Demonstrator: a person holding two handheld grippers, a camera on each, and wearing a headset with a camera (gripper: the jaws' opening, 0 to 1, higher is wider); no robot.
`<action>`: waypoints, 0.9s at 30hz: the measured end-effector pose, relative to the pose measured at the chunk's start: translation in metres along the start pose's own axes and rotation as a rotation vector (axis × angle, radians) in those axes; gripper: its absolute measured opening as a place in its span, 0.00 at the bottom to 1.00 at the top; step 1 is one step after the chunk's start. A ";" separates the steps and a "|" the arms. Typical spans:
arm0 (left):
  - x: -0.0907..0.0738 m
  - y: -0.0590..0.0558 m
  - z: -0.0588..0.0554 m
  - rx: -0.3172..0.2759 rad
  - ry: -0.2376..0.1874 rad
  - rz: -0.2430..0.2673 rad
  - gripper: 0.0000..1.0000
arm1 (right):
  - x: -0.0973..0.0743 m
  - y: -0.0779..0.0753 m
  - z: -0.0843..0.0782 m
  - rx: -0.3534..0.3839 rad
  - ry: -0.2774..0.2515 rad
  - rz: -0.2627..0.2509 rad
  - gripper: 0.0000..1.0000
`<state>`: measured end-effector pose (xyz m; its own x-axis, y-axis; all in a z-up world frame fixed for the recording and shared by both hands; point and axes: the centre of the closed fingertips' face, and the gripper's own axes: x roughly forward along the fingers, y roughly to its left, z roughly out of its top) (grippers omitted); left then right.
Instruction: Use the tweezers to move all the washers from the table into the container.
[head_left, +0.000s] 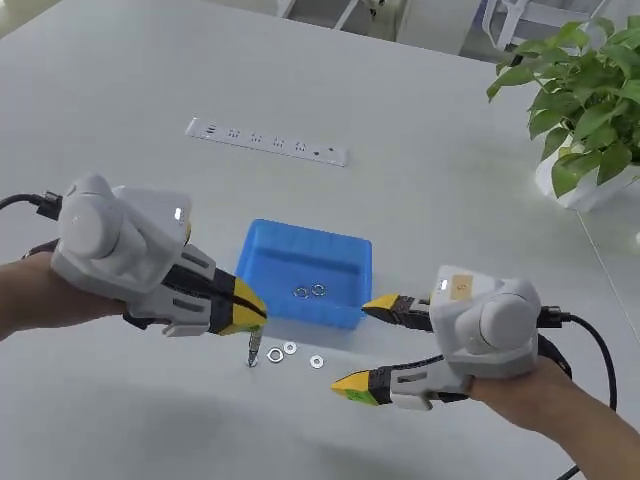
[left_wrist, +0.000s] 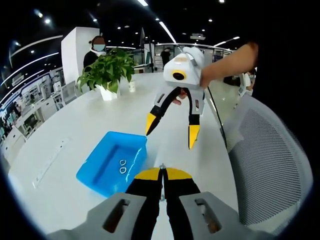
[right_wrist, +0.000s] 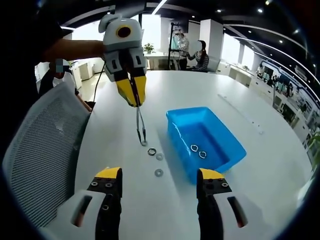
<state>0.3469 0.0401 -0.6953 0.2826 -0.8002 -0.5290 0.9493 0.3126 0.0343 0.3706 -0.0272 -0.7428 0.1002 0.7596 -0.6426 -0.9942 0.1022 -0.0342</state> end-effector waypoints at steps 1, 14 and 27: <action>0.000 0.000 0.000 0.000 0.000 -0.003 0.05 | 0.000 0.000 -0.001 -0.001 0.003 0.001 0.61; 0.001 -0.001 0.000 -0.001 0.003 -0.012 0.05 | 0.002 0.001 0.001 0.002 0.001 -0.001 0.60; 0.000 -0.003 0.000 -0.015 0.000 -0.011 0.05 | 0.005 0.002 0.003 -0.002 -0.003 0.006 0.60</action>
<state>0.3436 0.0390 -0.6954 0.2724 -0.8035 -0.5293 0.9500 0.3117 0.0158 0.3691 -0.0214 -0.7433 0.0939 0.7622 -0.6405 -0.9949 0.0960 -0.0316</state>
